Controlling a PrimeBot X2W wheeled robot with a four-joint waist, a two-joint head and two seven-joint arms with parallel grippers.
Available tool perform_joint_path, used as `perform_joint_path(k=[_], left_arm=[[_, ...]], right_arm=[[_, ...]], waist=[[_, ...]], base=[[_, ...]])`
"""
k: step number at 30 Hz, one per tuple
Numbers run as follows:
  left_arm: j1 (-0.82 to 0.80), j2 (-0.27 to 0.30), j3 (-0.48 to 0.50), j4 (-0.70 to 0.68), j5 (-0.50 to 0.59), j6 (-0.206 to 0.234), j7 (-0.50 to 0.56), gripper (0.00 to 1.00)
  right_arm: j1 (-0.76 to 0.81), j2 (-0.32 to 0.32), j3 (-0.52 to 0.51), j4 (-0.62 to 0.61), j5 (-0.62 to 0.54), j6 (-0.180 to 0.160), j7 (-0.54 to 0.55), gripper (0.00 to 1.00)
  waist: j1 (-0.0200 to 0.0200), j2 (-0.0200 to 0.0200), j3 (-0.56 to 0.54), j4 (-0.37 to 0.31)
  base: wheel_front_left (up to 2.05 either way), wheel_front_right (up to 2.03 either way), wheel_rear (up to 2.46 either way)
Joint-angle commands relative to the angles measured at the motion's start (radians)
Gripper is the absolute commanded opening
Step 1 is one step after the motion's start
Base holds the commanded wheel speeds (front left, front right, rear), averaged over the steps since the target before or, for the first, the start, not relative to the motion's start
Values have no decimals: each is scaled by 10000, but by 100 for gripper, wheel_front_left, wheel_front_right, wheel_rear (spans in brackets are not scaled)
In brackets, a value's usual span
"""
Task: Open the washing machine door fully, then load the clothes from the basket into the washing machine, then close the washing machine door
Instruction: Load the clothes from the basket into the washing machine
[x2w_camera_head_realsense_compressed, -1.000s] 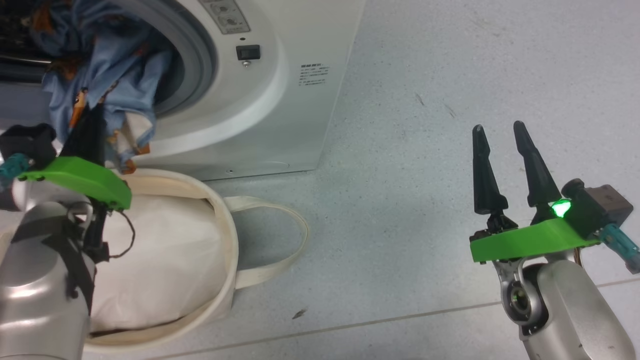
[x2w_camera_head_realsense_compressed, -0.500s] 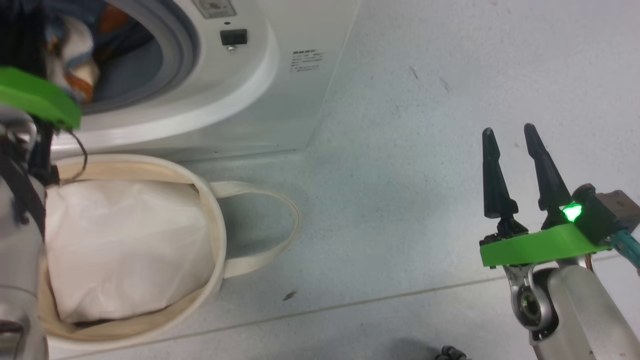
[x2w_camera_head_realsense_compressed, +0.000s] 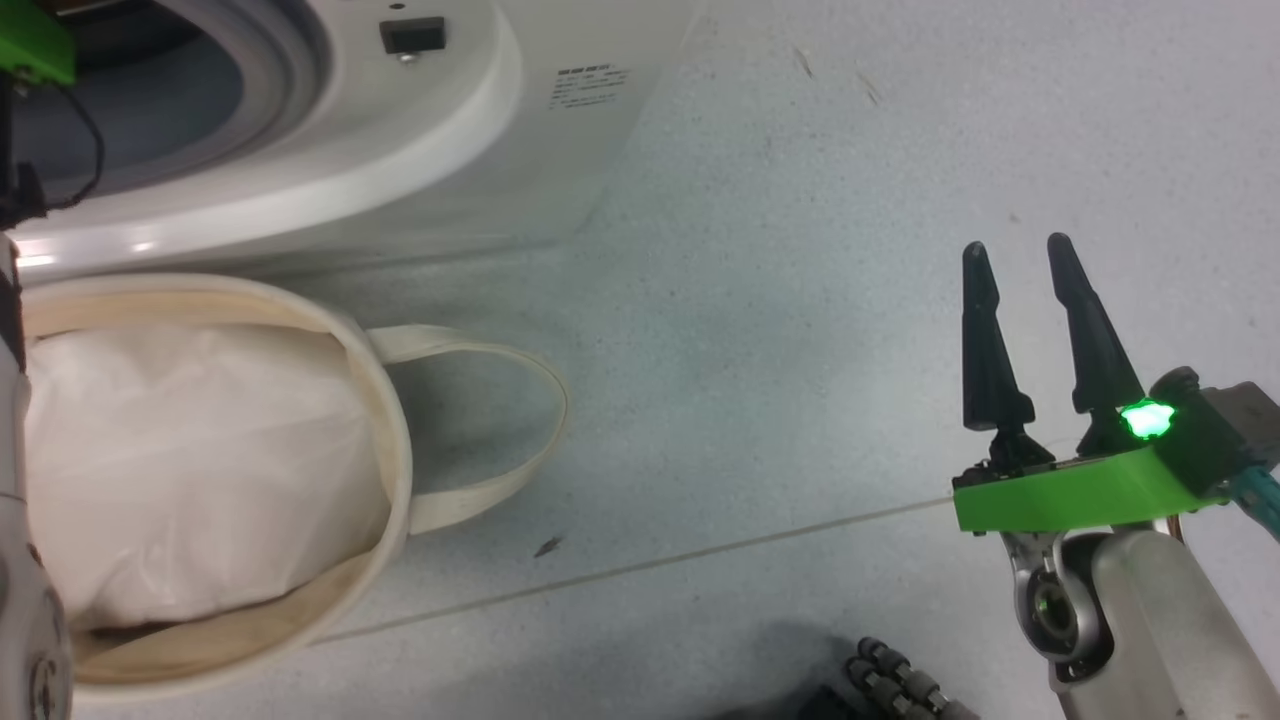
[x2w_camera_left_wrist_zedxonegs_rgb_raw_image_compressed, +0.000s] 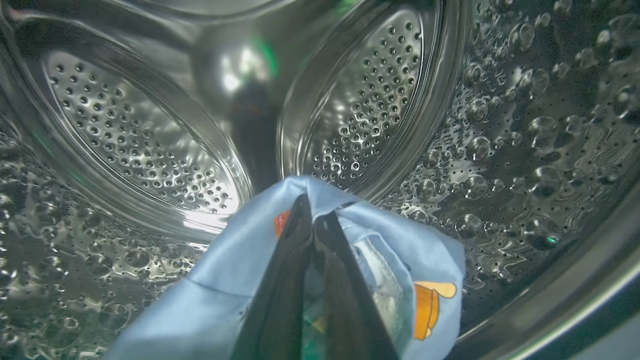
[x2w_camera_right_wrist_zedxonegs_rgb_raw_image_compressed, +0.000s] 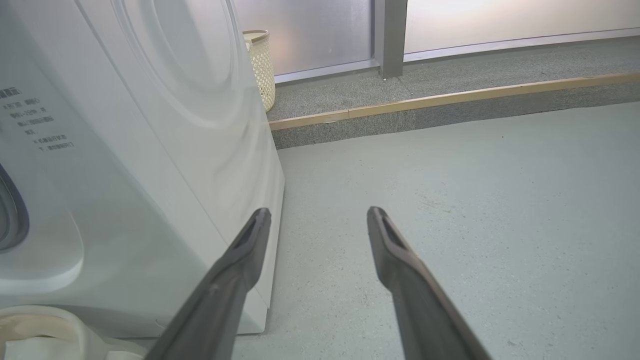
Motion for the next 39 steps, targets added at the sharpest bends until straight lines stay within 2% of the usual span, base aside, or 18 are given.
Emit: perform_joint_path(k=[1, 4, 5, 8, 10, 11, 12, 13, 14, 15, 25, 36, 39], left_arm=[[-265, 538, 174, -301, 158, -100, -55, 1], [-581, 632, -93, 58, 402, -250, -55, 0], [-700, 674, -170, 197, 466, -285, -55, 4], [-1020, 721, -229, 462, 504, -342, -55, 5], [-1146, 708, -333, 715, 582, -365, -55, 10], [-1199, 719, -358, 891, 612, -357, -55, 28], [-1248, 735, -378, 1068, 638, -339, -55, 64], [-1287, 748, -394, 1233, 654, -333, -55, 94], [-1287, 748, -394, 1233, 654, -333, -55, 94], [-1323, 760, -423, 1410, 677, -334, -55, 100], [-1425, 560, -686, 3815, 770, 67, 82, 100], [-550, 162, -624, 4132, 355, -18, -32, 100], [-116, -1, -304, 3693, -56, -129, -48, 100]], right_arm=[[59, 11, 158, -386, -64, 54, -120, 100], [-1, 114, 140, -467, -99, 54, -120, 100], [-25, 152, 130, -494, -127, 54, -120, 100], [-25, 307, 81, -521, -238, 54, -120, 100], [-31, 395, 116, -480, -309, 54, -120, 100], [-55, 440, 157, -470, -334, 54, -120, 100], [-84, 485, 202, -466, -350, 54, -120, 100], [-103, 521, 235, -459, -365, 54, -120, 100], [-103, 521, 235, -459, -365, 54, -120, 100], [-108, 546, 250, -447, -380, 54, -120, 100], [-231, 522, 353, -213, -330, 54, -120, 100], [-616, 369, 845, 484, 83, 54, -120, 100], [-654, 377, 924, 658, 211, 54, -120, 100]], waist=[[-2, 0, 272, -125], [-2, 0, 540, -196], [-2, 0, 614, -193], [-2, 0, 716, -114], [-2, 0, 742, -80], [-2, 0, 735, -80], [-2, 0, 712, -90], [-2, 0, 681, -102], [-2, 0, 681, -102], [-2, 0, 651, -110], [-2, 0, 33, 207], [-2, 0, -1142, 812], [-2, 0, -1542, 880]], base=[[0, 0, 0], [2, 2, 2], [14, 14, 14], [9, 9, 9], [5, 5, 5], [4, 4, 4], [3, 3, 3], [1, 1, 1], [1, 1, 1], [0, 0, 0], [0, 0, 0], [0, 0, 0], [0, 0, 0]])
